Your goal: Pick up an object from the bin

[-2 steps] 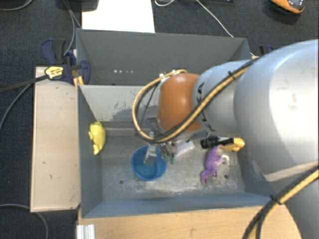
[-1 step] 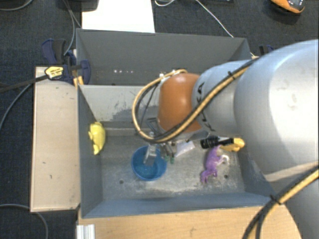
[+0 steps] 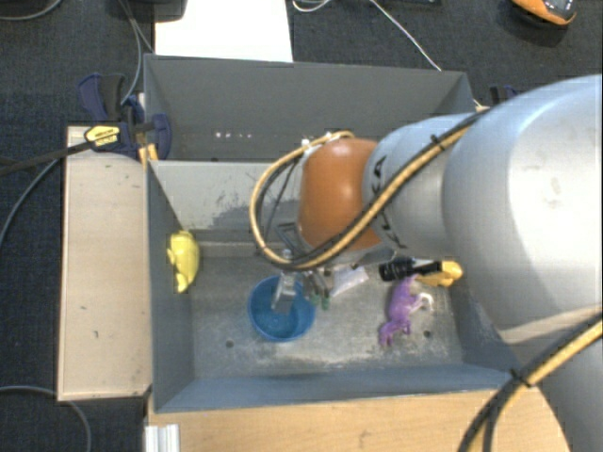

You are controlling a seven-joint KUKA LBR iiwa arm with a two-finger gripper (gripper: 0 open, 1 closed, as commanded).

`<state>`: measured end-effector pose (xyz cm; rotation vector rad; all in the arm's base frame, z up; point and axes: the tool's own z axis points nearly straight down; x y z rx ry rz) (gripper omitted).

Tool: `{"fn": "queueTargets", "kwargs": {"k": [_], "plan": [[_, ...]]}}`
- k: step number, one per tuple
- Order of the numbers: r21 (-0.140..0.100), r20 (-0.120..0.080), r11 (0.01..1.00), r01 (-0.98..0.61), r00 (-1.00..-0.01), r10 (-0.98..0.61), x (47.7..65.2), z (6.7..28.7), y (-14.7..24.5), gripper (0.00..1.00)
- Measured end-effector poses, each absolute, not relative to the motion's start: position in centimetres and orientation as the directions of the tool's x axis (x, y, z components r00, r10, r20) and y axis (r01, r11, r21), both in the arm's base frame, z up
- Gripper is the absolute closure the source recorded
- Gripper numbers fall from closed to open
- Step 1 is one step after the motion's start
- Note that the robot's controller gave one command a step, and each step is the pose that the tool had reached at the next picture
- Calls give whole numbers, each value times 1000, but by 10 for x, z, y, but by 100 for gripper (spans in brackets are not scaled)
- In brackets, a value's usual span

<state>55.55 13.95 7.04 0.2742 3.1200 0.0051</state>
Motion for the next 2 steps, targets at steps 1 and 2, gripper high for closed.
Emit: {"fn": "queueTargets", "kwargs": {"k": [1,2], "plan": [[4,-9,985,174,-985,174,556,70,139,100],[4,-9,985,175,-985,175,556,70,139,100]]}}
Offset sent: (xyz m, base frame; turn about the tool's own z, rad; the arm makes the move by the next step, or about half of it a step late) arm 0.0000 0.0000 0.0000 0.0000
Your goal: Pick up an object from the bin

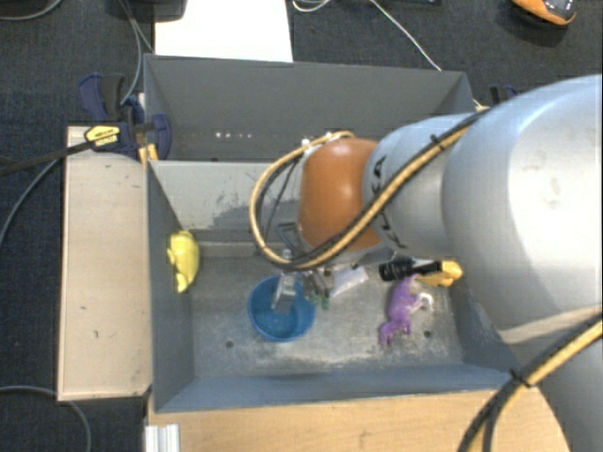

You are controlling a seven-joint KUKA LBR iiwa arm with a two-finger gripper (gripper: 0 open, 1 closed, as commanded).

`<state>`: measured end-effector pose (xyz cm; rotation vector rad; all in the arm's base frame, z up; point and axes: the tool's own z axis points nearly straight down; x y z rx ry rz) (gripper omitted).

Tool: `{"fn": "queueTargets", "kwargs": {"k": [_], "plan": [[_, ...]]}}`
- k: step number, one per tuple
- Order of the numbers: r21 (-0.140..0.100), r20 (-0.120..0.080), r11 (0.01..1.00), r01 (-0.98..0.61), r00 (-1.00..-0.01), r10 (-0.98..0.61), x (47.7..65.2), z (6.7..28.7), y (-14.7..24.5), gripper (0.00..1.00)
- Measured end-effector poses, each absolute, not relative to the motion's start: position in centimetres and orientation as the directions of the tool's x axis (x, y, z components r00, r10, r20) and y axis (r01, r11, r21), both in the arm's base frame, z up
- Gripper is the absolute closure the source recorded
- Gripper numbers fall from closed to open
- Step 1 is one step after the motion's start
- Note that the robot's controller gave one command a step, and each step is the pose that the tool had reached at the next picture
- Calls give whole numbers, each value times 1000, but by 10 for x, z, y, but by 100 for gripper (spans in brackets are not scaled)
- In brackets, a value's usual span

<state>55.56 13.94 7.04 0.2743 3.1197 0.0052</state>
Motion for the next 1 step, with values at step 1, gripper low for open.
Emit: {"fn": "queueTargets", "kwargs": {"k": [1], "plan": [[4,-10,985,175,-984,175,556,70,139,100]]}}
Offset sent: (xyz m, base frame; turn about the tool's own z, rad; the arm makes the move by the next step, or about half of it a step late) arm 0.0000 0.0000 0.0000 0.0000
